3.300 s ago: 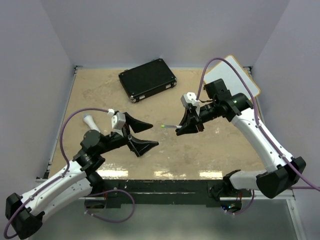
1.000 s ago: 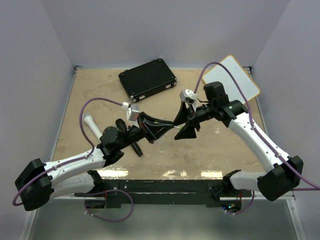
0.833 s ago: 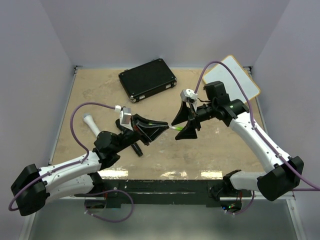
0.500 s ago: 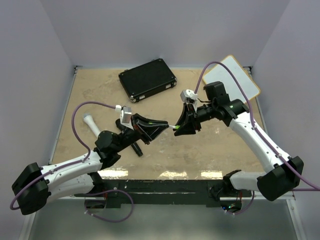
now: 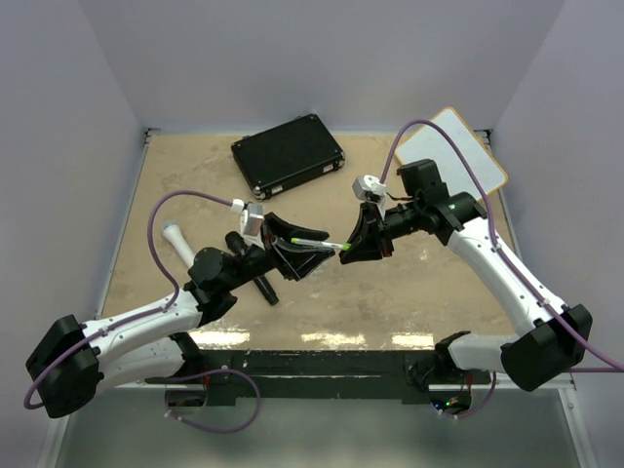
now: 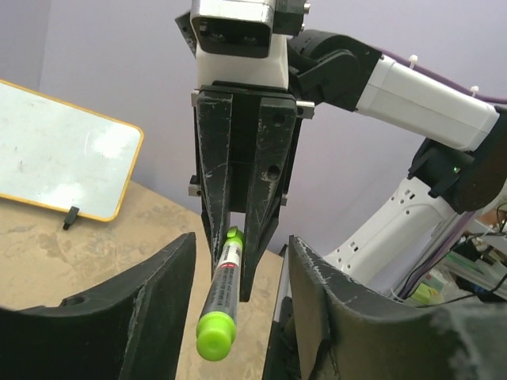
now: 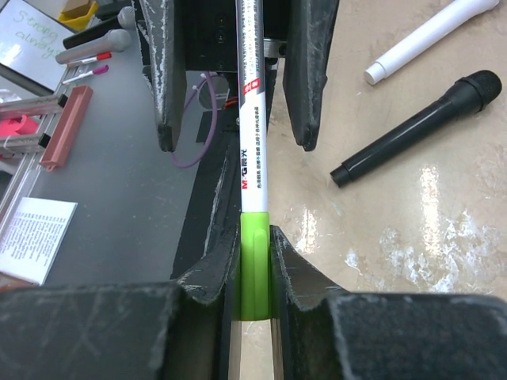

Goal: Write a sentence on the whiteboard
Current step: Pass from the left arm to the right, then pass from the right arm to the left, then open the pen cap of the whiteboard marker.

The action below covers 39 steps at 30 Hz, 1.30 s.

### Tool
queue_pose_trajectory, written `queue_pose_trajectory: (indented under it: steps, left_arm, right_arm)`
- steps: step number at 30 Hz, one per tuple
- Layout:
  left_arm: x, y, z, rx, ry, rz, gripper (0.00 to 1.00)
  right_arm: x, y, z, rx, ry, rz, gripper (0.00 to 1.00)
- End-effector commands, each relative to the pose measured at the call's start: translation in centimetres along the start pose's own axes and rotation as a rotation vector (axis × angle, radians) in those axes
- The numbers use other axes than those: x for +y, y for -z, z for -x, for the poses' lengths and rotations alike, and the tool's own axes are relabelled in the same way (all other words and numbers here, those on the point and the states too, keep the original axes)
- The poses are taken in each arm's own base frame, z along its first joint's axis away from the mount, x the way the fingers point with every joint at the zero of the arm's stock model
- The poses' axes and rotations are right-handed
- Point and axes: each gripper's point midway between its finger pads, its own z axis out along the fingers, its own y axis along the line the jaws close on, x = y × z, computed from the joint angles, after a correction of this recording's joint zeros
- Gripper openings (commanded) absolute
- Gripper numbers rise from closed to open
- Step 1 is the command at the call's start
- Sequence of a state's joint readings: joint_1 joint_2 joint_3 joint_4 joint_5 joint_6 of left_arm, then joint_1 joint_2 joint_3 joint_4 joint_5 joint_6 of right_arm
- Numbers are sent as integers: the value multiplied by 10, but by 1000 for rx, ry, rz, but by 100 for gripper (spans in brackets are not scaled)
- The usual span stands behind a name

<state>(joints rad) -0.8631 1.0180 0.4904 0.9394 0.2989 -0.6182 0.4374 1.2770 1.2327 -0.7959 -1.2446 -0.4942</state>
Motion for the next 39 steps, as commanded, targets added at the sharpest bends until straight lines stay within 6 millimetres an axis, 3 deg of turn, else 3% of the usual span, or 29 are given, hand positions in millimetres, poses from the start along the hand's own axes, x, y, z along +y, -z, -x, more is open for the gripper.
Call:
queue_pose_trajectory:
  steps: [1,7,10,19,20,22,23,24,28,31,32,34,35,36,39]
  left_arm:
    - [-13,-9,13,19,-11,-68,57]
    - [-15,-17,10,63,-6,-96,57]
    - [-14,-19,11,65,-4,-95,51]
    - [-15,-23,10,84,-4,-107,29]
    - [-15,-23,11,81,-7,-109,22]
    - [-16,-23,11,80,-6,-110,18]
    - [-16,-23,13,76,-11,-111,5]
    - [-15,-23,14,72,-12,-110,0]
    - [-17,-18,16,59,-14,-113,0]
    - [-13,-7,26,21,-15,-105,0]
    - [-19,-1,38,-20,-15,-117,0]
    - [-4,11,48,-58,-11,-63,0]
    - [-7,18,62,-96,-29,-58,0]
    - [4,25,72,-121,-50,-23,0]
    - [7,39,95,-151,-95,-11,0]
  right_arm:
    - [1,3,14,-2,86,-4,0]
    - [2,4,14,-1,94,-4,0]
    - [1,3,13,-1,91,-2,0]
    - [0,3,13,0,91,-5,0]
    - [1,3,13,1,90,-5,0]
    - [0,3,12,2,85,-4,0]
    - [1,3,13,1,88,-4,0]
    - [0,3,12,2,90,-6,0]
    - [4,4,14,0,110,6,0]
    - [8,7,16,12,152,3,0]
    - [6,7,14,19,155,1,0]
    - [5,7,10,36,161,0,0]
    - [2,7,7,42,155,-1,0]
    - [2,7,6,50,160,-2,0]
    - [-5,8,1,64,147,-11,0]
